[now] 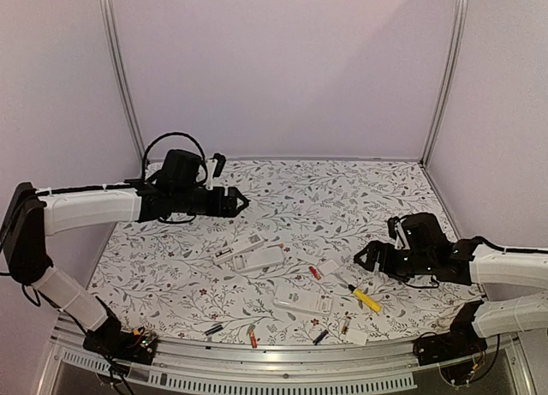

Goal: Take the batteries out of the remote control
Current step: Place the screwdriver at the center of the board, then reset both arms

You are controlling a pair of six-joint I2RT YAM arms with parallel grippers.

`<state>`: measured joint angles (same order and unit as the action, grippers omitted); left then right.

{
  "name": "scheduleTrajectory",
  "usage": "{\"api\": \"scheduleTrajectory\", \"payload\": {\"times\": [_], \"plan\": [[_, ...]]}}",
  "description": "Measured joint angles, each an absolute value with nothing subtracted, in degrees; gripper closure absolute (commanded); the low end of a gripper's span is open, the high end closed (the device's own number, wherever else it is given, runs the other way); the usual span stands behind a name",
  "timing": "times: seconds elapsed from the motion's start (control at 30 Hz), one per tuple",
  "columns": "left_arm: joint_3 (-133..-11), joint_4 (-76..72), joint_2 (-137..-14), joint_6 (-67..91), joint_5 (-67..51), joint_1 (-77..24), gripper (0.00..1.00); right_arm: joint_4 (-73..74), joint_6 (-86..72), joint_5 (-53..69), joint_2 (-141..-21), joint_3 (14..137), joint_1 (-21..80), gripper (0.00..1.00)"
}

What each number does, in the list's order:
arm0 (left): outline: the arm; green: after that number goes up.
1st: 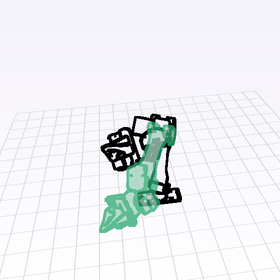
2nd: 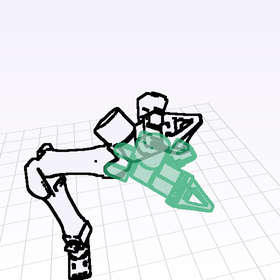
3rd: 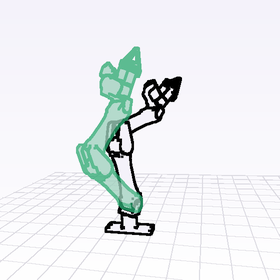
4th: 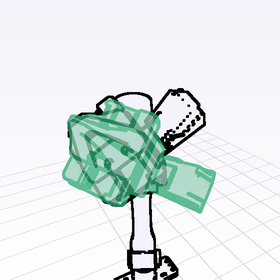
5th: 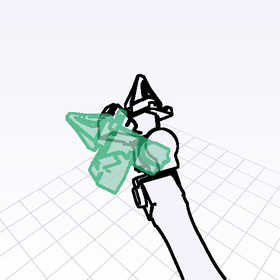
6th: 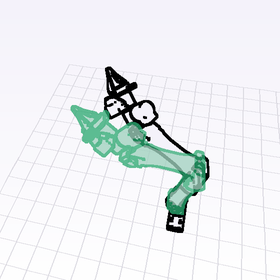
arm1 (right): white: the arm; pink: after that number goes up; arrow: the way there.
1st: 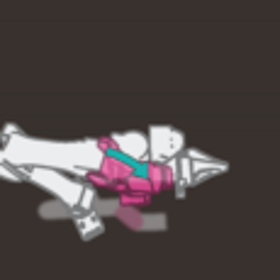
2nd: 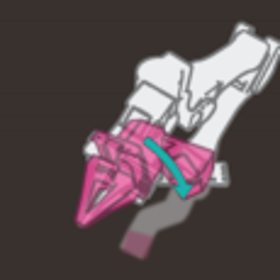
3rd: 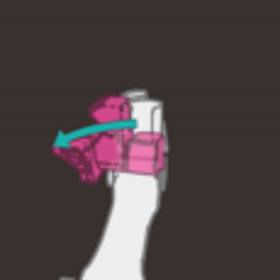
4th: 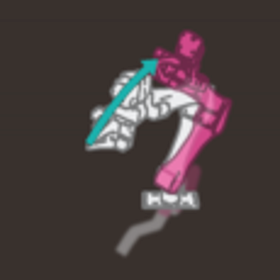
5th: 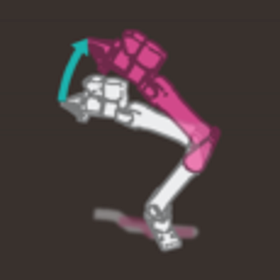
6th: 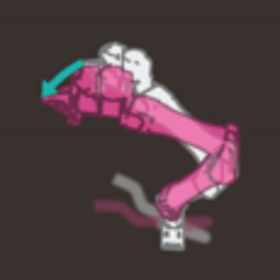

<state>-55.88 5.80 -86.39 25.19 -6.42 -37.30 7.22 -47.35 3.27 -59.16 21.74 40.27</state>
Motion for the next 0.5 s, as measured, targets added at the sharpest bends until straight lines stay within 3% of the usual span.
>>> {"api": "scheduleTrajectory", "payload": {"times": [0.2, 0.37, 0.5], "plan": [[-49.8, -0.5, -83.2, 24.1, -7.2, -23.0, 0.11, 8.6, -40.2, 0.5, -65.8, 30.4, 30.3, 0.01], [-39.2, -9.9, -76.1, 23.8, -6.4, -6.4, 0.08, 7.4, -32.3, 0.9, -67.2, 33.1, 14.3, 0.01], [-26.0, -21.6, -68.6, 22.1, 2.9, 1.6, 0.05, 0.4, -26.0, 2.0, -67.2, 32.1, -0.9, 0.01]]}}
